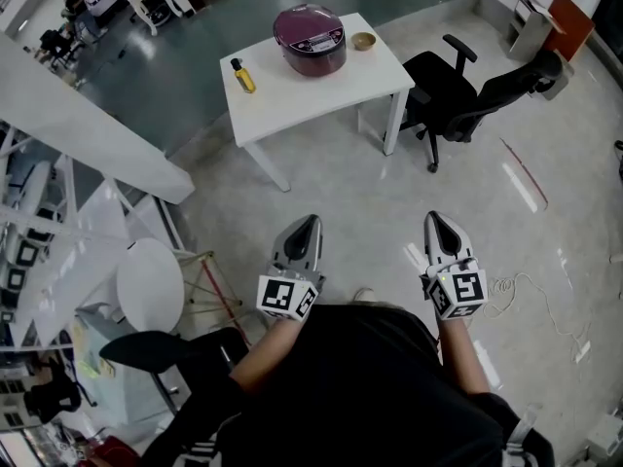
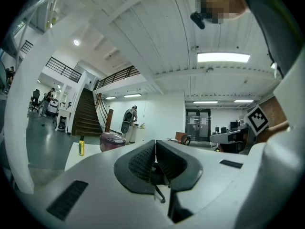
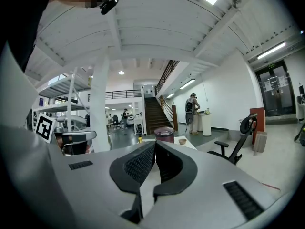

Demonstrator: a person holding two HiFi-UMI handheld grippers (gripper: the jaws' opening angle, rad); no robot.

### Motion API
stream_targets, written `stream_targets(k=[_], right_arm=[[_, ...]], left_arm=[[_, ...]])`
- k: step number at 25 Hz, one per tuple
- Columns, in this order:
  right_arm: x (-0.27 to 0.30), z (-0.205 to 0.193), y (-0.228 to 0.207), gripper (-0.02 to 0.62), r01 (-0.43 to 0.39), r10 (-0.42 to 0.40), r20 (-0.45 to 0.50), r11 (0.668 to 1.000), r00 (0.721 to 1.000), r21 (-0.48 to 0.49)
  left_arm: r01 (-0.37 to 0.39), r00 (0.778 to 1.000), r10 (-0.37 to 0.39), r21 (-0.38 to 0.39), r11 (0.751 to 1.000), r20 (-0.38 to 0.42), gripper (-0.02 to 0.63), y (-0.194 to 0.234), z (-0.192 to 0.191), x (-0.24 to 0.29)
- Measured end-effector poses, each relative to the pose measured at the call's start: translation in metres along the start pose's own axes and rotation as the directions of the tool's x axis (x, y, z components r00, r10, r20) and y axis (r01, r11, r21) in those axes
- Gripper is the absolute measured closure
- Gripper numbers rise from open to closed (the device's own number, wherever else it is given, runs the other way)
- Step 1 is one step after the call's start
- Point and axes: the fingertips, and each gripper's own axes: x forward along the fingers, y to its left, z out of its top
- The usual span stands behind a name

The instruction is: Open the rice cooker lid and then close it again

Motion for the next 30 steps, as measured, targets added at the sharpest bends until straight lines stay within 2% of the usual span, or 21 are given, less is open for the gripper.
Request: stream_targets(k=[8,9,12,14,17,19,25,30], right_arm=[[-0.001,-0.005,-0.018,0.592,0.034,-0.034,-0.011,0.999,0.999,-0.002],[-0.002,-0.005,-0.020,0.574,0.035,-0.035,-0.011,0.999,0.999,0.001],[-0.004,-0.008,-0.024,0.424,0.035,-0.034,-0.017,0.999,0.999,0.012],[-0.004,-0.012,-0.025,0.380,0.022,-0.022,-0.033,1.000,0.999,0.008],[-0.006,-0.023,-0.025,0.380,0.010,-0.009,-0.064,1.000,0.998,0.018],[-0.007,-0.029,-0.026,0.380,0.014,-0.011,-0.083,0.999,0.997,0.039],[-0.007,-0.044,-0.027,0.380,-0.001,0.006,-0.093,0.998,0.996,0.060],[-0.002,-0.056,-0.019,0.380,-0.033,0.042,-0.100,0.995,0.994,0.094]], left_arm=[[-0.003,1.000,0.003,-0.006,1.000,0.020,0.597,0.003,0.003,-0.005],[-0.003,1.000,0.003,-0.007,1.000,0.024,0.590,0.003,0.003,-0.006],[-0.005,0.999,0.006,-0.021,1.000,0.036,0.460,0.007,0.002,-0.008],[0.000,0.999,0.001,-0.036,0.999,0.035,0.404,0.009,0.000,-0.008],[0.027,1.000,-0.027,-0.055,0.998,0.014,0.369,0.007,-0.006,-0.007],[0.034,0.999,-0.034,-0.062,0.998,0.002,0.368,0.005,-0.006,-0.009],[-0.035,0.999,0.034,-0.038,0.999,-0.021,0.369,0.006,-0.017,-0.028],[-0.058,0.997,0.055,-0.052,0.997,-0.059,0.368,0.012,-0.033,-0.036]])
